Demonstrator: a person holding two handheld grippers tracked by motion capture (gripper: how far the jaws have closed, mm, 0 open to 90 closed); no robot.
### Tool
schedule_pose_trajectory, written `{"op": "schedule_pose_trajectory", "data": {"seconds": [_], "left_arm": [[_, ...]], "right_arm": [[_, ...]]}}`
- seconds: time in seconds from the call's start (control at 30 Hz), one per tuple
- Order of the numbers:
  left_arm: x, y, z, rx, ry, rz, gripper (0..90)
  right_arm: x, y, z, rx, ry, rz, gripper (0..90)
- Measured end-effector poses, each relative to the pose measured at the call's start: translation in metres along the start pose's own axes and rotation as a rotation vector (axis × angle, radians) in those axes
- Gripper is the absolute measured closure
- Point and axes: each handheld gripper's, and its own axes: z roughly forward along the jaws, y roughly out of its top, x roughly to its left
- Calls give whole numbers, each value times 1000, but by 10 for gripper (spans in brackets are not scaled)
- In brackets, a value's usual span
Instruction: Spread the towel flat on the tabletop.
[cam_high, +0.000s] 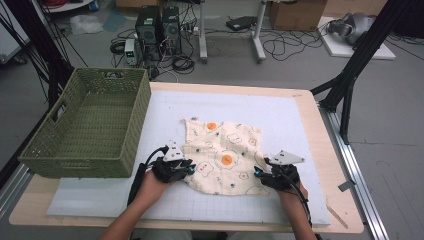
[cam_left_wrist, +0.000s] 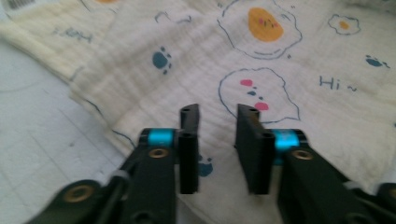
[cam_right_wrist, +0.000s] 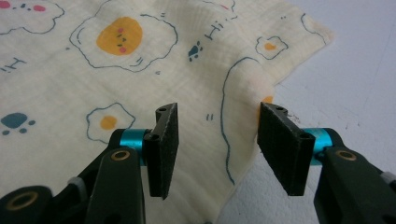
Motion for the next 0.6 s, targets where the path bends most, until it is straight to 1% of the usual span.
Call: {"op": "schedule_pose_trajectory", "data": {"seconds": [0.03,0.07,0.13,0.17,0.23,0.27,0.33,0.37,0.4,0.43,0.47,0.57,0.6], "left_arm": [[-1,-1,2,18,1,10,645],[-1,-1,3,18,5,28,637],[-4,-1,4,16,11,40,650],[-4,-1,4,15,3,48,686],[-7,-1,5,11,-3,74,852],[-7,0,5,14,-1,78,877],[-4,0,6,8,-4,51,885],[-2,1,7,7,24,50,886],[1,3,8,7,41,42,886],[3,4,10,1,54,22,887],[5,6,12,0,68,14,886],[7,11,20,-4,121,2,886],[8,12,21,4,129,-1,886]], "right_arm": [[0,0,0,2,1,1,479],[0,0,1,2,1,1,477],[0,0,1,4,2,0,475],[1,0,1,3,4,1,474],[0,0,0,3,6,2,474],[0,0,1,-1,6,2,474],[0,0,0,-4,5,6,473],[-1,0,0,-4,5,7,473],[-1,0,0,-4,6,8,472],[0,0,0,-4,6,12,471],[0,1,0,-5,5,12,469],[-1,1,0,-9,3,10,465],[-1,1,0,-6,1,11,464]]}}
